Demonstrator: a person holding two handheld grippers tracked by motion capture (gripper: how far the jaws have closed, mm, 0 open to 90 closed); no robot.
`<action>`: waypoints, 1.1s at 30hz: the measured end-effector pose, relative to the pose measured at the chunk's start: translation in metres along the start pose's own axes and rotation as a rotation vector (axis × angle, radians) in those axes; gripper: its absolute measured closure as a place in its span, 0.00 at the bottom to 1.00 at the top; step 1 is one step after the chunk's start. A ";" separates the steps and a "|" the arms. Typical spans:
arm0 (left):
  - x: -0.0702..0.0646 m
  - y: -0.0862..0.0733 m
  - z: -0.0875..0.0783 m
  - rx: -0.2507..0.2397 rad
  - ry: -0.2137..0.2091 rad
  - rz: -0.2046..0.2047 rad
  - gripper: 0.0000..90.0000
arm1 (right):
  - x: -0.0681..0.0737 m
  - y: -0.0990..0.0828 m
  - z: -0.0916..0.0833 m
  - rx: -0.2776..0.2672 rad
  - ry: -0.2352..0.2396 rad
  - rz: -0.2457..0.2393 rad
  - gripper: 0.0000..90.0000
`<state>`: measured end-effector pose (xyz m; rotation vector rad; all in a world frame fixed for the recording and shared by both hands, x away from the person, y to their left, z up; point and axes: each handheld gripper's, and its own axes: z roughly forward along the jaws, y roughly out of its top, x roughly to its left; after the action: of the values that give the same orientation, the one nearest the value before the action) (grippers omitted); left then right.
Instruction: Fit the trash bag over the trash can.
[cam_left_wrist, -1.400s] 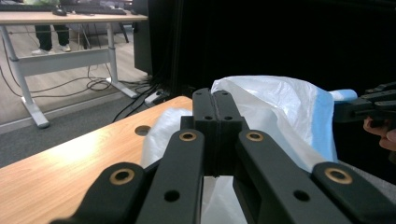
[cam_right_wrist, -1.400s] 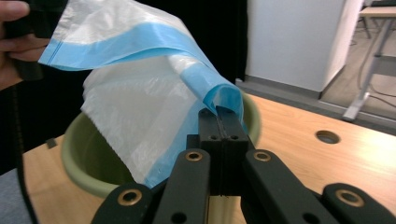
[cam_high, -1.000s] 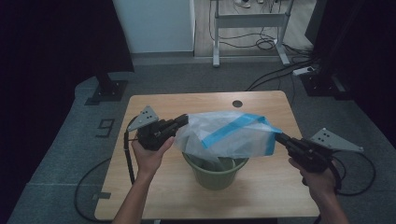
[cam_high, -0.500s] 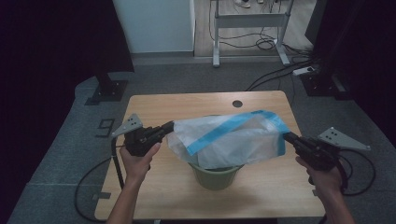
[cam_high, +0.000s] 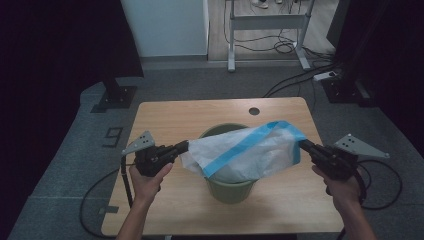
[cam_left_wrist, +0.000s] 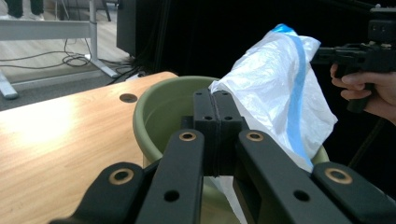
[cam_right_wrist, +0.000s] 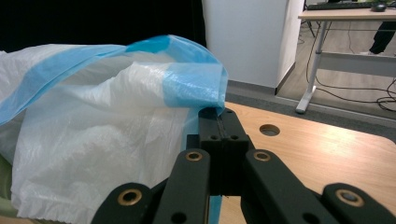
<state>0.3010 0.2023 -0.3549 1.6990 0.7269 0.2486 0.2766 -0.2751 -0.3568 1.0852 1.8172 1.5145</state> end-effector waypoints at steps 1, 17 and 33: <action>0.000 -0.001 -0.001 0.002 0.002 -0.001 1.00 | 0.001 -0.001 0.002 0.003 0.001 -0.001 0.99; -0.007 -0.016 0.002 0.041 -0.024 0.003 1.00 | 0.009 -0.003 0.012 0.011 0.021 -0.010 0.95; -0.005 -0.023 -0.018 0.007 -0.035 0.015 0.82 | 0.018 -0.002 0.012 0.000 0.062 -0.046 0.99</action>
<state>0.2804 0.2161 -0.3702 1.7115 0.6903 0.2262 0.2760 -0.2532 -0.3595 0.9996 1.8710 1.5370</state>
